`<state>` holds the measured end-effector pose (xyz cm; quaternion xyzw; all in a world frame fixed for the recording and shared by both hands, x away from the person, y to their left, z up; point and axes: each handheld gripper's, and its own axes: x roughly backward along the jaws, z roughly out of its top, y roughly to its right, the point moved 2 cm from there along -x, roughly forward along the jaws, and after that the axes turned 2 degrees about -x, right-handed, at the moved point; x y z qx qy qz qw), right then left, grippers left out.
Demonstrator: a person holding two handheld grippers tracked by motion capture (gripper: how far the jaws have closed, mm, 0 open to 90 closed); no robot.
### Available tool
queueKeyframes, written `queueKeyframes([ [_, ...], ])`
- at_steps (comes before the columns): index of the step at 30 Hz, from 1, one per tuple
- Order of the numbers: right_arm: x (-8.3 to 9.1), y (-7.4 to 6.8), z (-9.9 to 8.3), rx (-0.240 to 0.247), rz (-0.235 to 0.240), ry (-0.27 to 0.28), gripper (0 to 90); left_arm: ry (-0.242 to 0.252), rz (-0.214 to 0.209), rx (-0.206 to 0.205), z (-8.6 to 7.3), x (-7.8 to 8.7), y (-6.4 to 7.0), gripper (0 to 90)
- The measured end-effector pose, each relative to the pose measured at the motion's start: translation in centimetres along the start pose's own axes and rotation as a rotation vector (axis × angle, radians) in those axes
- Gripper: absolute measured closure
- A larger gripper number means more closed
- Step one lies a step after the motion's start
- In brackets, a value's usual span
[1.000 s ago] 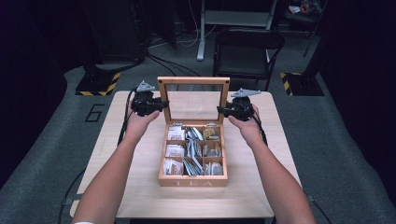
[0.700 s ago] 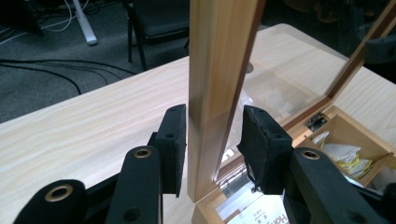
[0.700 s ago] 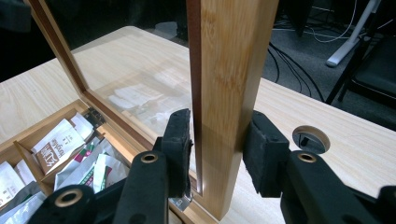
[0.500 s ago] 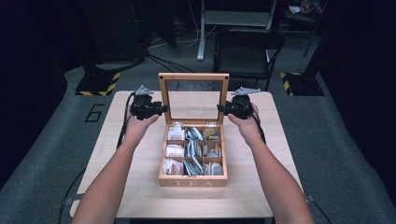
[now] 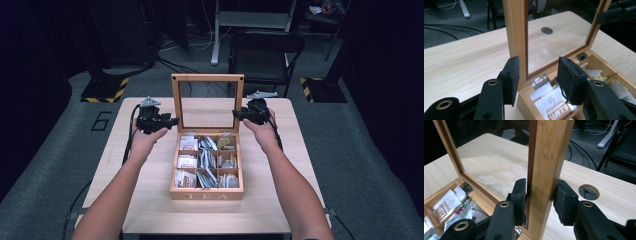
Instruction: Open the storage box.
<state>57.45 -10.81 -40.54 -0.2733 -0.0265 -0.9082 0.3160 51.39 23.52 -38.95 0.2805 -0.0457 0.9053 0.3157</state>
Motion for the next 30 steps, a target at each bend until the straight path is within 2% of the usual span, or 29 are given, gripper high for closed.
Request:
queueKeyframes([
  [4, -0.3, 0.2, 0.0, -0.02, -0.006, 0.0, 64.2, -0.023, -0.002, -0.025, -0.4, 0.5, 0.5, 51.5],
  [7, -0.5, 0.3, 0.0, -0.033, -0.006, 0.0, 64.1, 0.011, -0.026, -0.017, -0.7, 1.1, 0.9, 51.3],
  [13, -0.8, 0.3, 0.3, -0.04, -0.022, -0.023, 63.4, -0.004, -0.049, -0.018, -1.3, 1.8, 1.5, 50.4],
  [14, -0.9, 0.4, 0.3, -0.03, -0.022, -0.024, 63.4, -0.004, -0.048, -0.022, -1.3, 1.9, 1.6, 50.1],
  [18, -0.9, 0.4, 0.3, -0.04, -0.023, -0.026, 63.3, -0.008, -0.057, -0.033, -1.4, 2.4, 2.3, 49.2],
  [19, -0.9, 0.4, 0.3, -0.038, -0.024, -0.027, 63.3, 0.005, -0.052, -0.024, -1.6, 2.5, 2.5, 49.1],
  [24, -0.8, 0.3, 0.3, -0.031, -0.034, -0.026, 63.0, -0.007, -0.032, -0.018, -2.3, 2.8, 2.5, 49.0],
  [26, -0.8, 0.1, 0.2, -0.04, -0.039, -0.027, 62.8, -0.005, -0.042, -0.001, -2.6, 3.0, 2.4, 48.8],
  [30, -0.6, 0.1, 0.2, -0.023, -0.048, -0.04, 61.0, 0.014, -0.043, 0.013, -3.2, 3.4, 2.4, 48.6],
])
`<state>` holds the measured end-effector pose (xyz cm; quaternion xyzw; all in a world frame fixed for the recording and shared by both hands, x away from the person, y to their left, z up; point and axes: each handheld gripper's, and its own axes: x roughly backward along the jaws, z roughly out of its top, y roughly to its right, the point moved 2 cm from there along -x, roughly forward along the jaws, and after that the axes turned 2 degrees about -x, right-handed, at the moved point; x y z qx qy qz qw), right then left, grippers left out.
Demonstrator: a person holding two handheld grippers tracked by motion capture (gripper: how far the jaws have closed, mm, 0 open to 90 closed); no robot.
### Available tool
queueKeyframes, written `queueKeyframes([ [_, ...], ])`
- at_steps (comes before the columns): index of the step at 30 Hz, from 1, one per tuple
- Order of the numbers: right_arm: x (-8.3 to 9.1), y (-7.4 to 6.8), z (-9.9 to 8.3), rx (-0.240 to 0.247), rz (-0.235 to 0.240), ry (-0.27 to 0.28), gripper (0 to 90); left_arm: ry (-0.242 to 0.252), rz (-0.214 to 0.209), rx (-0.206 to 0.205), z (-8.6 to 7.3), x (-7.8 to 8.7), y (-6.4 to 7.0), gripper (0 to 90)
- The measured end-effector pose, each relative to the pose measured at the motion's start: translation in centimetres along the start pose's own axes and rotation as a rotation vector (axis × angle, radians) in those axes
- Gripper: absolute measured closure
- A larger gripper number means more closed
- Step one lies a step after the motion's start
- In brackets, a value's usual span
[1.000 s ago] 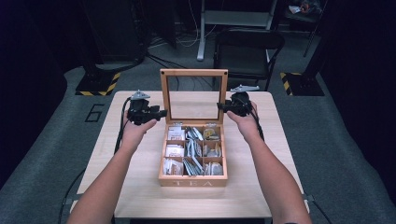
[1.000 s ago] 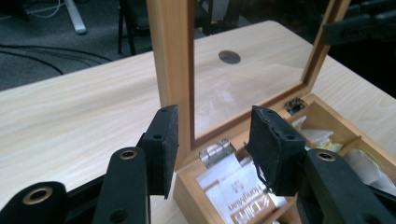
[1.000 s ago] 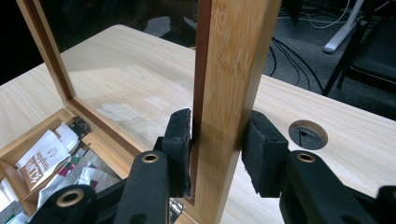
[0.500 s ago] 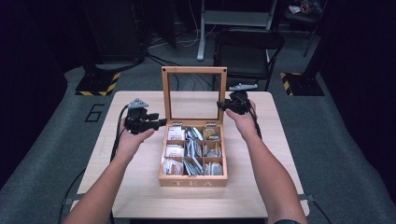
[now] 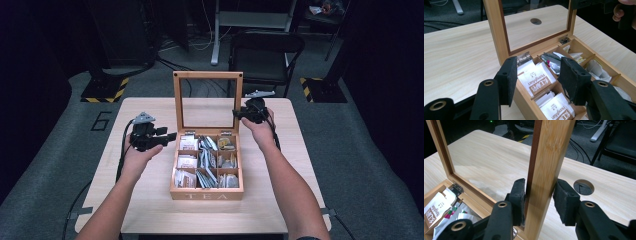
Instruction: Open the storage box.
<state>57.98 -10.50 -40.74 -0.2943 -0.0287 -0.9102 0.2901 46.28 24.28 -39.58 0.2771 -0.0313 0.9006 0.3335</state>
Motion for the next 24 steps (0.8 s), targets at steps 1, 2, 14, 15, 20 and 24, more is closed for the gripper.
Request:
queueKeyframes([
  [1, 0.1, 0.0, 0.0, 0.002, -0.001, 0.002, 59.7, -0.002, -0.002, 0.004, -0.2, 0.2, 0.0, 48.5],
  [2, 0.1, 0.0, 0.0, 0.001, -0.002, 0.004, 57.9, 0.004, -0.001, 0.012, -0.4, 0.3, -0.1, 48.4],
  [14, 3.0, -0.6, -0.3, 0.014, -0.018, 0.024, 44.5, 0.067, 0.005, 0.106, -2.4, 1.6, -0.5, 45.7],
  [15, 3.6, -0.7, -0.4, 0.002, -0.025, 0.027, 44.6, 0.069, 0.001, 0.114, -2.6, 1.7, -0.4, 45.7],
  [20, 5.3, -1.2, -1.1, 0.028, -0.057, 0.022, 43.6, 0.051, 0.023, 0.111, -2.9, 2.1, -0.5, 44.9],
  [24, 6.6, -1.9, -2.0, 0.053, -0.033, 0.016, 42.1, 0.058, 0.024, 0.108, -3.1, 2.5, -0.5, 44.6],
])
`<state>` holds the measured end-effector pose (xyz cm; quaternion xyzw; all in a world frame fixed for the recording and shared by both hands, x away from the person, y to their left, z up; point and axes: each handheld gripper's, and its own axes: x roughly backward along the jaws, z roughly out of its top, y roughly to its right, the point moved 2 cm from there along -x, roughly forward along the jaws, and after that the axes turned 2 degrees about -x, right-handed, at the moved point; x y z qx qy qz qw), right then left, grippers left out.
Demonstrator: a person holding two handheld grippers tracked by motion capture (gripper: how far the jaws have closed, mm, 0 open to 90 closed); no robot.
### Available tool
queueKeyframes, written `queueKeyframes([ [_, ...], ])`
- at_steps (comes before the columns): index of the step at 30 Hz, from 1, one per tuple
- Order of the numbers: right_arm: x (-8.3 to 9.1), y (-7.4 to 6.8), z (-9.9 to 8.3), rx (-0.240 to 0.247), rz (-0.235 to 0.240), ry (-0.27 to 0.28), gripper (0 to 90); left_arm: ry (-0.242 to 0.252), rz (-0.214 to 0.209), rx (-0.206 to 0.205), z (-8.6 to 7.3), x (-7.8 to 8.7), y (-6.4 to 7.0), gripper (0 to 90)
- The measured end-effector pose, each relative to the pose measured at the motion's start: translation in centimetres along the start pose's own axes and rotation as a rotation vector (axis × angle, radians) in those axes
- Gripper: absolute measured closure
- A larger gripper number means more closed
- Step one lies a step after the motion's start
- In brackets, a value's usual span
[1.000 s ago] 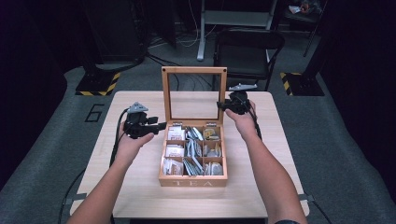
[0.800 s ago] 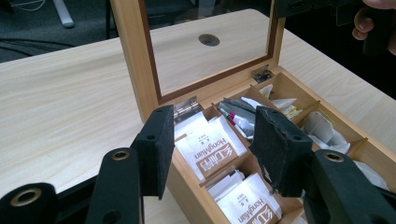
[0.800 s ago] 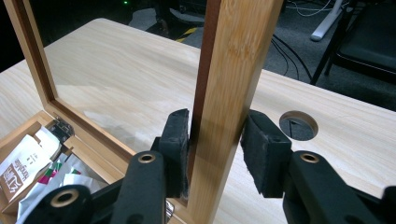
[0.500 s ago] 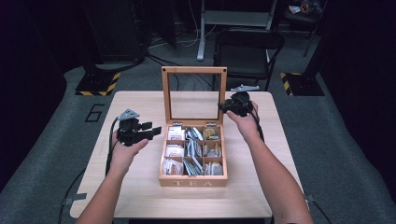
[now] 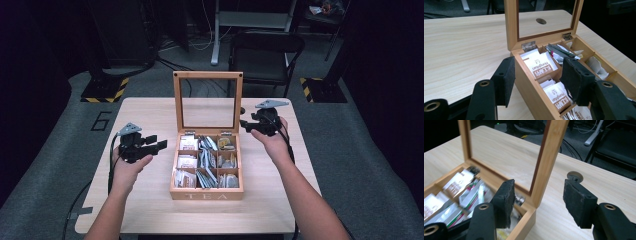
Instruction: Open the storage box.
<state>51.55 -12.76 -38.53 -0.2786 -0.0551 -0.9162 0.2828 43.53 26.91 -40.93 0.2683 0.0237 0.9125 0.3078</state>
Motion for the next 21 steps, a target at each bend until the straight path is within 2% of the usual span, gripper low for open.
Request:
queueKeyframes([
  [4, 1.3, -0.8, -1.3, 0.018, 0.027, -0.001, 40.9, -0.002, -0.003, 0.006, -0.2, 0.3, -0.1, 44.4],
  [7, 2.1, -1.7, -2.4, 0.052, 0.049, 0.003, 40.1, -0.005, 0.002, -0.001, -0.3, 0.3, -0.1, 44.1],
  [9, 2.4, -2.4, -3.1, 0.067, 0.048, 0.005, 38.3, -0.011, 0.014, -0.014, -0.5, 0.4, -0.2, 44.0],
  [14, 3.1, -4.0, -4.6, 0.11, 0.024, 0.025, 37.1, -0.012, 0.015, -0.006, -0.7, 0.5, -0.4, 44.0],
  [16, 3.3, -4.6, -5.2, 0.126, 0.02, 0.01, 37.9, -0.009, 0.015, -0.006, -0.7, 0.5, -0.4, 43.4],
  [19, 3.6, -5.2, -5.8, 0.097, 0.042, 0.03, 37.8, -0.013, 0.012, -0.007, -0.8, 0.5, -0.4, 43.3],
  [21, 3.6, -5.5, -6.2, 0.097, 0.056, 0.02, 37.5, -0.014, 0.007, -0.004, -1.0, 0.4, -0.5, 43.0],
])
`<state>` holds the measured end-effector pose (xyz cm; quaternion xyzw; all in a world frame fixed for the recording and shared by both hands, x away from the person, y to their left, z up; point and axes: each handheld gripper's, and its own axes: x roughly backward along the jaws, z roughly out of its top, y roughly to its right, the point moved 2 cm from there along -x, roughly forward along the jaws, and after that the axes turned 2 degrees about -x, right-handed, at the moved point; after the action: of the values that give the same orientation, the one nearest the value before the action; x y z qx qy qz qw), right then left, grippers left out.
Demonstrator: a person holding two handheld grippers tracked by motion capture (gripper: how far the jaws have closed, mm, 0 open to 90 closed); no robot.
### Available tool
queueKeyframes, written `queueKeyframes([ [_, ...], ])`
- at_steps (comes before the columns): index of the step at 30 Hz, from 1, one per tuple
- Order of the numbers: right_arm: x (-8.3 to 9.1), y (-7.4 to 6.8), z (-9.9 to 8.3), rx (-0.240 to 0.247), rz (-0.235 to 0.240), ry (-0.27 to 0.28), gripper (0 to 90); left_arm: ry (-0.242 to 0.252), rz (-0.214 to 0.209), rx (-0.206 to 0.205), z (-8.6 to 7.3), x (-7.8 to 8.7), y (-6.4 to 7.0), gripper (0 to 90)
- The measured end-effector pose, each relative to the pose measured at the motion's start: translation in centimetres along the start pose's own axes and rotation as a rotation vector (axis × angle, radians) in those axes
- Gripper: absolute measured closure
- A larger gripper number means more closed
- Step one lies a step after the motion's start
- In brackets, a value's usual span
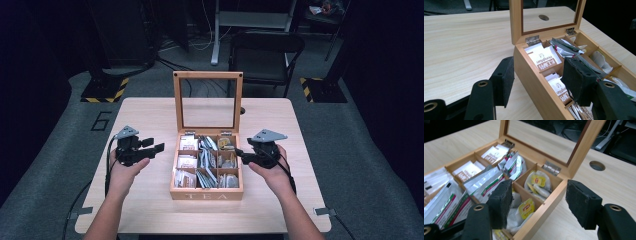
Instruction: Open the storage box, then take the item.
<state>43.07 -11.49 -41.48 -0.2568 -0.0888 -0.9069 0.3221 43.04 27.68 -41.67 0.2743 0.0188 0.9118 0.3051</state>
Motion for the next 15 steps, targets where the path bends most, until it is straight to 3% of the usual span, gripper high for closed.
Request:
queueKeyframes([
  [7, -0.7, -1.4, -1.3, 0.013, 0.047, -0.023, 38.8, -0.014, 0.006, 0.003, -0.5, -0.3, -0.5, 42.7],
  [10, -1.1, -2.0, -1.7, 0.06, 0.02, -0.053, 40.4, -0.013, 0.006, 0.006, -0.5, -0.3, -0.6, 42.8],
  [15, -1.7, -2.6, -2.4, 0.04, 0.055, -0.069, 43.5, -0.025, 0.008, -0.004, -0.6, -0.4, -0.5, 42.4],
])
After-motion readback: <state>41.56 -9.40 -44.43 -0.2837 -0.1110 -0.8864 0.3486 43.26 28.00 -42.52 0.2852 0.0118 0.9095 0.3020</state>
